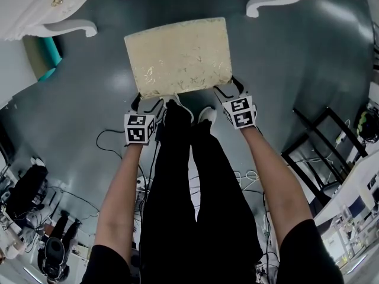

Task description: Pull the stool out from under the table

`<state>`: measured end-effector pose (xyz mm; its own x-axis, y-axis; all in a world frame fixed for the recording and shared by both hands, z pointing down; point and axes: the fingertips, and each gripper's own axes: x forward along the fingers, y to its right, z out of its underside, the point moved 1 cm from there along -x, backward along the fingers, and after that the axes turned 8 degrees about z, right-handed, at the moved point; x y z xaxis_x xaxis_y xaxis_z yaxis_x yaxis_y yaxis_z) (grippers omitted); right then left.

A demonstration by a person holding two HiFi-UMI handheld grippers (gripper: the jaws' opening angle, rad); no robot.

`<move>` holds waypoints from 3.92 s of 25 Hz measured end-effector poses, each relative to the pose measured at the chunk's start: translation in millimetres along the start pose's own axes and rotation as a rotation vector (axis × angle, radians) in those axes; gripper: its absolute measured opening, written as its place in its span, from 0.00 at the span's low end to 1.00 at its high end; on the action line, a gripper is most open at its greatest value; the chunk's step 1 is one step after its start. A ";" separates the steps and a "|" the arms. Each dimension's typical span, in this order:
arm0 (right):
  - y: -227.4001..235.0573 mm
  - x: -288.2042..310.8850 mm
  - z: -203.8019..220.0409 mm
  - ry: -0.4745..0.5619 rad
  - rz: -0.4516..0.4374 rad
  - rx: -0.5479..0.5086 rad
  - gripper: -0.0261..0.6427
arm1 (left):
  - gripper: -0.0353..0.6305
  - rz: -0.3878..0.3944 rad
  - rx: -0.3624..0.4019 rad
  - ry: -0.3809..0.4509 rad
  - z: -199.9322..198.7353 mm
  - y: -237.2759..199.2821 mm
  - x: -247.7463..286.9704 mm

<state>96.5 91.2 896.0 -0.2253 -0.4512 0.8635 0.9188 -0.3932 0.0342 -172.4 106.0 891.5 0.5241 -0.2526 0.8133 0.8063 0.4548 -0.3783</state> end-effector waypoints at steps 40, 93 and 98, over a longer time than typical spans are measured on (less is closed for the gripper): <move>-24.7 -304.7 -137.0 0.366 0.063 0.144 0.35 | 0.59 0.118 0.031 0.209 -78.3 171.2 -204.6; -78.6 -644.4 -320.9 0.959 0.079 -0.001 0.06 | 0.07 0.076 0.396 0.956 -322.7 426.7 -505.5; -79.3 -650.5 -311.4 0.964 0.099 0.004 0.06 | 0.07 0.079 0.419 0.932 -315.1 438.8 -500.6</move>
<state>69.2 166.4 174.9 -0.3144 -0.9460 0.0789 0.9486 -0.3163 -0.0128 5.4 162.9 179.1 0.7204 -0.6911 0.0578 0.6933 0.7156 -0.0855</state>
